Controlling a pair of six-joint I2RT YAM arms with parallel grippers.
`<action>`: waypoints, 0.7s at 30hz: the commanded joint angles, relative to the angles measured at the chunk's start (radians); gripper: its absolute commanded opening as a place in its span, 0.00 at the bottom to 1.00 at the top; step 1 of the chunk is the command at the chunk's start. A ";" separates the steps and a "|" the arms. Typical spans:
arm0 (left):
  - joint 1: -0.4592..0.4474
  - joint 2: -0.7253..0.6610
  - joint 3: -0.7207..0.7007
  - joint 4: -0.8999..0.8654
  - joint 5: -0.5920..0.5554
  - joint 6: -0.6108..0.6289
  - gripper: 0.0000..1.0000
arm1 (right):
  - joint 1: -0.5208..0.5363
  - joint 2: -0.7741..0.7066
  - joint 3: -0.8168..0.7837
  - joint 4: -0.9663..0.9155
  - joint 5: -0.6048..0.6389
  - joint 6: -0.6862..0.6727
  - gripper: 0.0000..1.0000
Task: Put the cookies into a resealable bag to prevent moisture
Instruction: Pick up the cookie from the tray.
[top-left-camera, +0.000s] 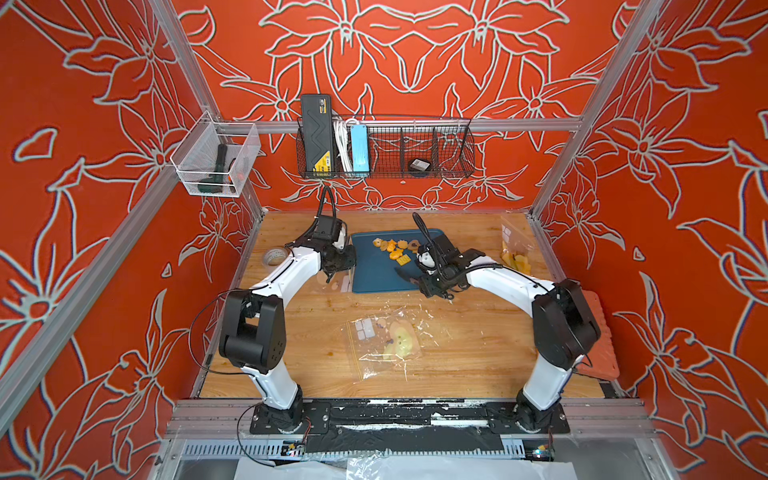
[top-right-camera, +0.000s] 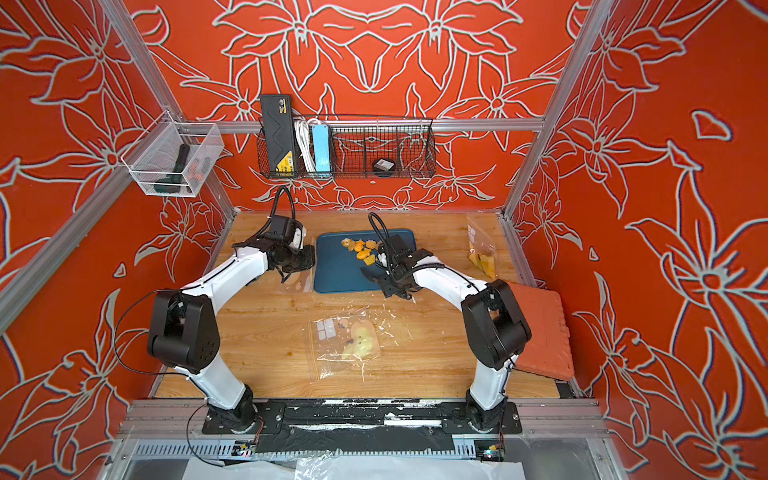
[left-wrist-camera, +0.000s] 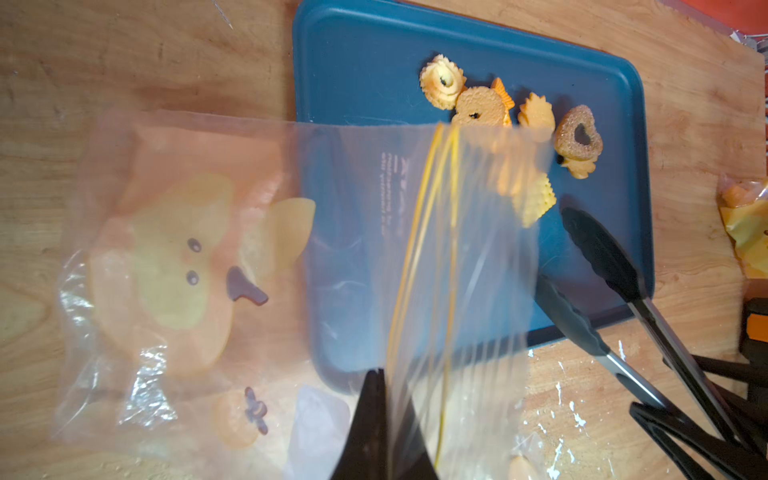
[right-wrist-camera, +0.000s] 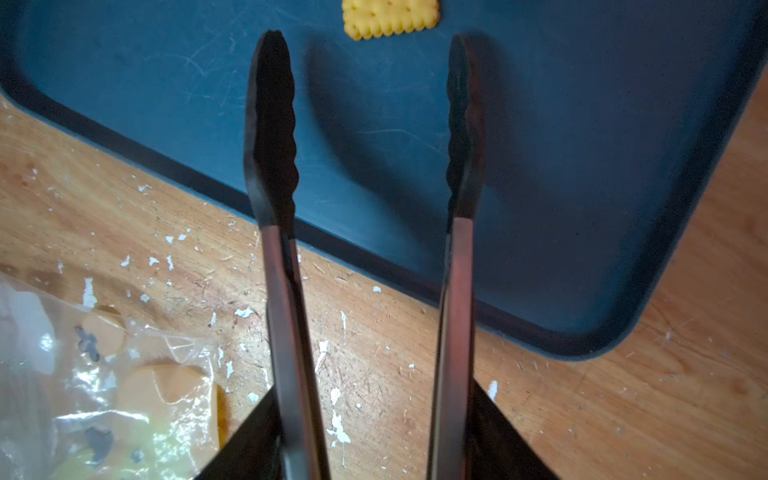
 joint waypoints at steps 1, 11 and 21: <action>0.009 -0.031 -0.004 0.012 0.004 0.007 0.00 | -0.002 0.036 0.057 -0.021 0.023 -0.027 0.62; 0.009 -0.020 0.001 0.016 0.015 -0.002 0.00 | -0.002 0.126 0.128 -0.034 0.014 -0.049 0.54; 0.010 0.007 0.009 0.009 0.086 0.024 0.00 | 0.000 0.006 0.052 -0.001 0.066 -0.056 0.39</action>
